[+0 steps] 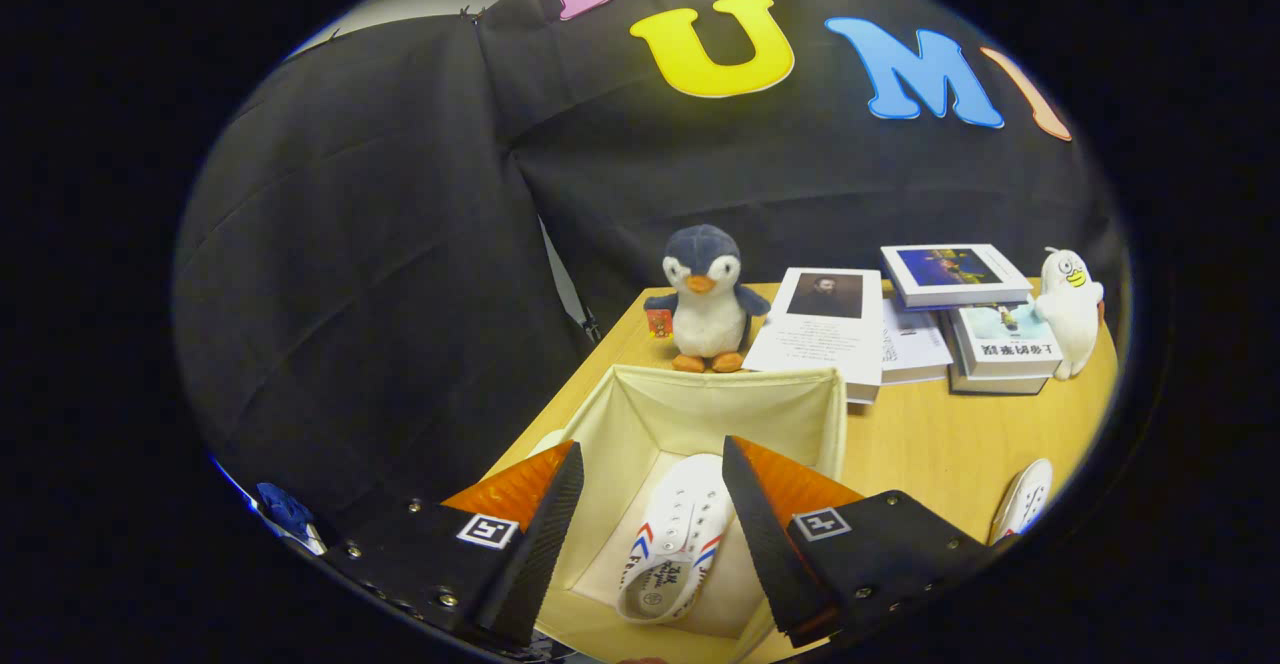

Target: Open the storage box then place both shoes into the box .Put the left shoe in first, then the right shoe, with the right side of both shoes facing outward in a uniform manner.

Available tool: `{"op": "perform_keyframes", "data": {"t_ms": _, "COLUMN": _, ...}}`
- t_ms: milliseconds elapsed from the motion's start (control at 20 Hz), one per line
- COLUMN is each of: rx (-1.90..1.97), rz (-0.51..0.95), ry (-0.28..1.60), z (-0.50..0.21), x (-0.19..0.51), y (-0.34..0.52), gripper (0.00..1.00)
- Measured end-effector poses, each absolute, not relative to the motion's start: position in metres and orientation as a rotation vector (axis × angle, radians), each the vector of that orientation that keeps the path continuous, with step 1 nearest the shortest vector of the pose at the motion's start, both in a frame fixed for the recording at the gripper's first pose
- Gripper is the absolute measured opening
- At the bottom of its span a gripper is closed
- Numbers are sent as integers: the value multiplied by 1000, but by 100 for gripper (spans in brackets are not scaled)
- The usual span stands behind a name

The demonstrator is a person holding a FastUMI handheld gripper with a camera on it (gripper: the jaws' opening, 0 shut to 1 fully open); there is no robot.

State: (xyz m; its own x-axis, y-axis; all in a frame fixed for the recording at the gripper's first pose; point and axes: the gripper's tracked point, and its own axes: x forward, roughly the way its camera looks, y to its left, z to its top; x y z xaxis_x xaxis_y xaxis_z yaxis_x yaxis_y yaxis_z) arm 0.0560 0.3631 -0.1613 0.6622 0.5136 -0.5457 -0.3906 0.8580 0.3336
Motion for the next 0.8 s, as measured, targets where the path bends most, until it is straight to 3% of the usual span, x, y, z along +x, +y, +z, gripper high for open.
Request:
{"op": "perform_keyframes", "data": {"t_ms": 100, "rx": 163, "rz": 492, "ry": 650, "z": -157, "x": 60, "y": 338, "gripper": 85}}
{"op": "perform_keyframes", "data": {"t_ms": 200, "rx": 109, "rz": 453, "ry": 624, "z": -154, "x": 62, "y": 307, "gripper": 96}}
{"op": "perform_keyframes", "data": {"t_ms": 800, "rx": 28, "rz": 212, "ry": 637, "z": -173, "x": 58, "y": 123, "gripper": 97}}
